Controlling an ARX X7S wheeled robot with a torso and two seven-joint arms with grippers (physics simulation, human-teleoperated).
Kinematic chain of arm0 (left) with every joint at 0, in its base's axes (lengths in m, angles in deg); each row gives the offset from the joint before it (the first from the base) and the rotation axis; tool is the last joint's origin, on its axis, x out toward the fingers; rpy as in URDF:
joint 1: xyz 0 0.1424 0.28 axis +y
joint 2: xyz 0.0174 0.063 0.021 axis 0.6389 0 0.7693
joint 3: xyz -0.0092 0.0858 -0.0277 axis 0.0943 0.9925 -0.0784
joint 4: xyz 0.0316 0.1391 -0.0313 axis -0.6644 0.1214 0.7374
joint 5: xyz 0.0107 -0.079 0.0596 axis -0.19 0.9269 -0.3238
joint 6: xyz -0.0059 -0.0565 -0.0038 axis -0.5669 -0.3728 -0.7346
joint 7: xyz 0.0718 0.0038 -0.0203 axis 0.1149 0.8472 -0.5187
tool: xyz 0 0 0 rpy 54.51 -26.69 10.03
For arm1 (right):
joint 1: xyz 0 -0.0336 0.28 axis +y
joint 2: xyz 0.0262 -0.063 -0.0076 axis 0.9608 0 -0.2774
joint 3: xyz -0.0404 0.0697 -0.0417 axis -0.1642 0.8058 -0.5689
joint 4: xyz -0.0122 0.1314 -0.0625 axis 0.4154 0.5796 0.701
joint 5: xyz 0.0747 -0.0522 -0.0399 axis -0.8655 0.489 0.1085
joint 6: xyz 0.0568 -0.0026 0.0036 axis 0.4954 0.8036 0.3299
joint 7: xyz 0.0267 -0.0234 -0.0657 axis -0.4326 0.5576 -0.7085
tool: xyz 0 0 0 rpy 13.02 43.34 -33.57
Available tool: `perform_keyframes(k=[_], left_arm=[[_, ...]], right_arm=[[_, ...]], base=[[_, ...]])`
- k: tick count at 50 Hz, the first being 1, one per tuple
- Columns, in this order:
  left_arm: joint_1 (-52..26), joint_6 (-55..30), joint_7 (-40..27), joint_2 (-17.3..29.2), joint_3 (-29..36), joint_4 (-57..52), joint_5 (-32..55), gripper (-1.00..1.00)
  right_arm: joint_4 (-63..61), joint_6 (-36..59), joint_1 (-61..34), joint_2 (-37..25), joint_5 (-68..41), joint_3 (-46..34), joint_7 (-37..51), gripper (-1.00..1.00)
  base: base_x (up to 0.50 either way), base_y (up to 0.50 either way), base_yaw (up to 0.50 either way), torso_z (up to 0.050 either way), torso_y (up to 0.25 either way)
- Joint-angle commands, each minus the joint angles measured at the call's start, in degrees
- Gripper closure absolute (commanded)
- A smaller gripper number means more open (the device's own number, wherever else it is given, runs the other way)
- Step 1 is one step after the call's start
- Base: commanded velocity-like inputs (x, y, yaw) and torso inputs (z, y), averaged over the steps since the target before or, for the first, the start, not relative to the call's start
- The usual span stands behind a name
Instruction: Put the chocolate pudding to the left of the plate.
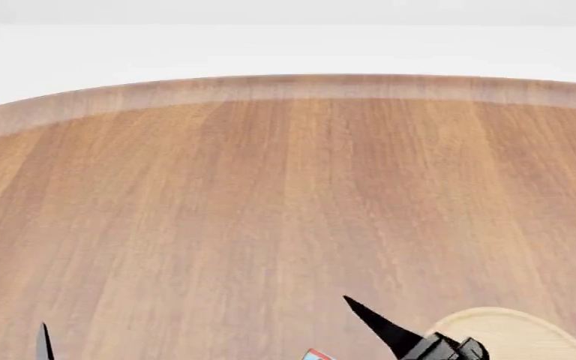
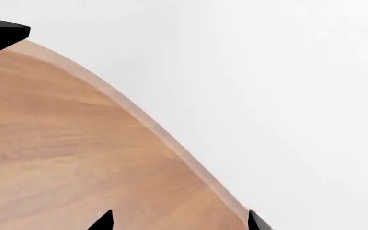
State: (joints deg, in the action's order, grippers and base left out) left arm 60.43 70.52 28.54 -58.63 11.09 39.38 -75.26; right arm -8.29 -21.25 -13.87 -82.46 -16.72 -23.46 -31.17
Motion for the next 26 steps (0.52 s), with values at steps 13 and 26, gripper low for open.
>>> perform_keyframes(k=[13, 26], left_arm=[[7.5, 14.2, -8.2, 1.9, -0.8, -5.9, -13.0, -1.00], [13.7, 25.7, -15.3, 2.6, -3.0, -8.1, -21.3, -1.00]], right_arm=[[-0.2, -28.8, 17.4, 9.5, 8.2, 0.2, 34.6, -1.00], [-4.6, -42.9, 25.5, 8.8, 13.7, 0.6, 41.6, -1.00]], base=[[0.00, 0.00, 0.00, 0.000, 0.000], [0.00, 0.00, 0.00, 0.000, 0.000]])
